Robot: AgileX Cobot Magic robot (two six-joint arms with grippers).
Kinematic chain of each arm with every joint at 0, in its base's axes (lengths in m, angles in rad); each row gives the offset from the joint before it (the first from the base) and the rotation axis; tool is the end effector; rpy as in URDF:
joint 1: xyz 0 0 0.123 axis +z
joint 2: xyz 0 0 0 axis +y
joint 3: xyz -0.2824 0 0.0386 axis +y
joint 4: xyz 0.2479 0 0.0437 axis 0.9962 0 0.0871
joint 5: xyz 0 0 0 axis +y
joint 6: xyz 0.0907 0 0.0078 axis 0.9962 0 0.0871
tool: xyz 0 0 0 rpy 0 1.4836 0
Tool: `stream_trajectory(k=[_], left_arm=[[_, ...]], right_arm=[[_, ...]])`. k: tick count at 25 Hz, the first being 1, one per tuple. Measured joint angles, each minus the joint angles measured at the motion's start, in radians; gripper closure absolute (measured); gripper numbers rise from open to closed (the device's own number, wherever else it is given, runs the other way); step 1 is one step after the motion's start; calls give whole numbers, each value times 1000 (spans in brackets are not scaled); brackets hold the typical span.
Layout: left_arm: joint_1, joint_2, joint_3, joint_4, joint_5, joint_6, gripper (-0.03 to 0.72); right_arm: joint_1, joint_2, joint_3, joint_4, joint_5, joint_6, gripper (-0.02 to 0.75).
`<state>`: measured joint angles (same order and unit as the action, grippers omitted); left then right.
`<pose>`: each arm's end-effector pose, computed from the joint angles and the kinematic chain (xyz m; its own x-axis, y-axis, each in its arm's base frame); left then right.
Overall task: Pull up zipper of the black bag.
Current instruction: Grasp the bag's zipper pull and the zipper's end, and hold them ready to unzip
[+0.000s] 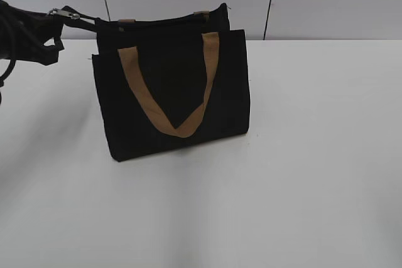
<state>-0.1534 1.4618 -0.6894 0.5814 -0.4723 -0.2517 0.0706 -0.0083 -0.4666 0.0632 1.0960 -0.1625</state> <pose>0.2934 -0.0683 0.2416 -0.1586 0.2932 -0.9428 0.4457 0.8733 0.1966 -0.0044 0.0048 0.2652 -0.4866 -0.1677 -0.8574 -0.1851 0.9789 -0.0864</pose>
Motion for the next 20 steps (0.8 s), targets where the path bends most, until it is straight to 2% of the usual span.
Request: stream_trajectory(k=[4,9,11,16,20], left_arm=[[-32,0,0,20,2,-4,620],[-88,-1,0,36,50,-6,422],[-91,-1,1,28,93,-7,371],[-91,15,4,-17,192,-22,323],[-91,67,11,-39,182,-46,260]], right_arm=[[0,0,0,0,0,0,269],[0,0,0,0,0,0,269],[0,0,0,0,0,0,269],[0,0,0,3,0,0,270],[0,0,0,10,0,0,270]])
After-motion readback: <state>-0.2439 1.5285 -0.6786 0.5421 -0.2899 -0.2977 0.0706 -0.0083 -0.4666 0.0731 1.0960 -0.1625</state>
